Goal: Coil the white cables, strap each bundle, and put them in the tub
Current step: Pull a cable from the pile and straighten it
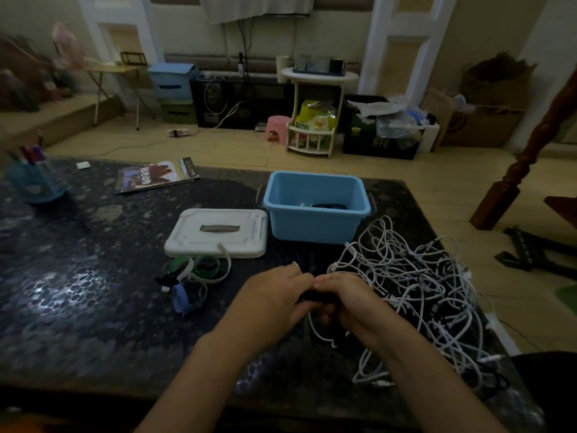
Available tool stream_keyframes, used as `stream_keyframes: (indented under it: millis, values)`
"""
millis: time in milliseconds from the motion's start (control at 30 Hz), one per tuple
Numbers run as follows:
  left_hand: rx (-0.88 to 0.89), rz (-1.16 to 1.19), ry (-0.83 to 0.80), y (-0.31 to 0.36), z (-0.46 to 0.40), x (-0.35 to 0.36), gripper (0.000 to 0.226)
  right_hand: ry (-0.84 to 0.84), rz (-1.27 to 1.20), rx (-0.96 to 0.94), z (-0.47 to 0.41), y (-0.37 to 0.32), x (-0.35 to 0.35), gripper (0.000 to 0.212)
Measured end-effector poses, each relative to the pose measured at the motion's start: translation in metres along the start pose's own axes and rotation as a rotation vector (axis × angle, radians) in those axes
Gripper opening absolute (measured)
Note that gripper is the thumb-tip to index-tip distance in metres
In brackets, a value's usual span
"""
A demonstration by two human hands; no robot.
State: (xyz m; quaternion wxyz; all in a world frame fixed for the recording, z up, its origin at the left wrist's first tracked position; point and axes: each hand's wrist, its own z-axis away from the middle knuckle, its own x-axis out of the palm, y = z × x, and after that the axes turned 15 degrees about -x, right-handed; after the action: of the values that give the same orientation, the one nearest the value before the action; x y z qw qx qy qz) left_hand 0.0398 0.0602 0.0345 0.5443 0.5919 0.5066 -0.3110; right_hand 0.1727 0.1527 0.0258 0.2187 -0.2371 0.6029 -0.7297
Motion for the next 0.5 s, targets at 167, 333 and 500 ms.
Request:
stream_keyframes:
  millis: [167,333,500]
  values:
    - [-0.025,-0.073,-0.056,0.001,-0.001,-0.004,0.024,-0.024,0.041,0.087,-0.001,0.003,0.000,0.012]
    - [-0.035,0.005,-0.020,0.001,0.001,0.000,0.018,-0.015,0.292,0.048,-0.003,-0.002,0.000,0.021]
    - [-0.303,0.434,-0.048,-0.025,-0.011,0.003,0.009,0.097,0.670,-0.198,0.003,-0.007,-0.009,0.052]
